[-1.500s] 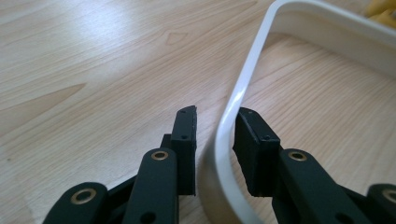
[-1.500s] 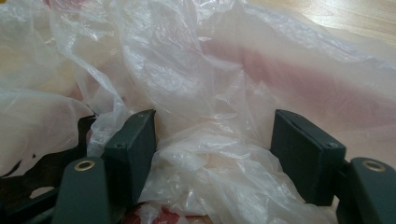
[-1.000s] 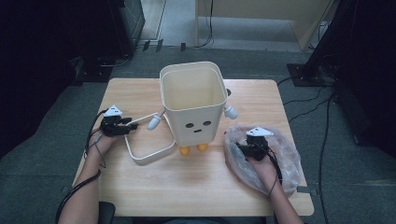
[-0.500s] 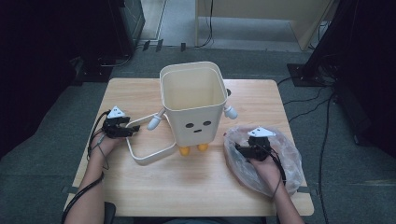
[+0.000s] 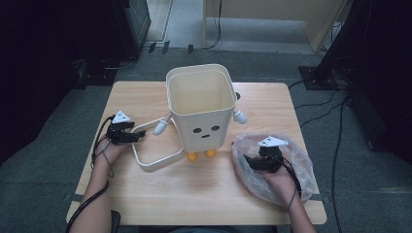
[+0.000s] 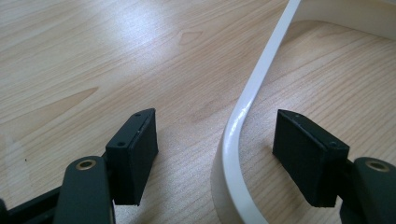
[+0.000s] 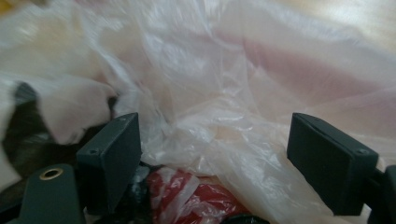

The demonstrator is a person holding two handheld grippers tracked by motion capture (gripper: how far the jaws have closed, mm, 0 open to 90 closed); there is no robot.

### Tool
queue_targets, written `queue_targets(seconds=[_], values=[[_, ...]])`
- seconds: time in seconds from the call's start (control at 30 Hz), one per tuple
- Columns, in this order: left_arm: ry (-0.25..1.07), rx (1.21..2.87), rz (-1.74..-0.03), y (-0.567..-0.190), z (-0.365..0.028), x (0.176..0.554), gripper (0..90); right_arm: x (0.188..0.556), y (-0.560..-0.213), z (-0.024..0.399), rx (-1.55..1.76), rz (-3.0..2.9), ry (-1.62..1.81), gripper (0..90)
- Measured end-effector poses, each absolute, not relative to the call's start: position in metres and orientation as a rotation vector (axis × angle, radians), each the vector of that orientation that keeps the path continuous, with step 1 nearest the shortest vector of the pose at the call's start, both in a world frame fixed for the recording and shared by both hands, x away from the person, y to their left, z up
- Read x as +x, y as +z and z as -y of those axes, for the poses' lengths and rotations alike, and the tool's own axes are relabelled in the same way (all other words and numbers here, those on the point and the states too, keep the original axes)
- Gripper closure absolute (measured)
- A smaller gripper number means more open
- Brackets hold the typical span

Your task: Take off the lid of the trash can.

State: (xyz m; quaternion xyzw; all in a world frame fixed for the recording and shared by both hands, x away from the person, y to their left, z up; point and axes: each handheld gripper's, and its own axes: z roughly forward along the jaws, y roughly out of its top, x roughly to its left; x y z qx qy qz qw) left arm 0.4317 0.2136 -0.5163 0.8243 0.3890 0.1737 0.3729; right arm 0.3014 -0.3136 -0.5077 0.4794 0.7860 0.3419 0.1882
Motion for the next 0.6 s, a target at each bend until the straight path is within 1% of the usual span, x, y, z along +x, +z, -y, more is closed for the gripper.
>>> queue_targets(seconds=[0.13,0.4,0.6], values=[[0.443,2.115,-0.994,-0.516,-0.213,0.432,29.8,0.307,-0.517,0.317,1.372,-2.212,0.965,18.1],[0.444,2.114,-0.997,-0.516,-0.213,0.431,29.6,0.316,-0.523,0.32,1.37,-2.143,0.97,19.7],[0.444,2.114,-0.998,-0.516,-0.213,0.431,29.6,0.325,-0.522,0.32,1.414,-2.067,0.957,33.0]])
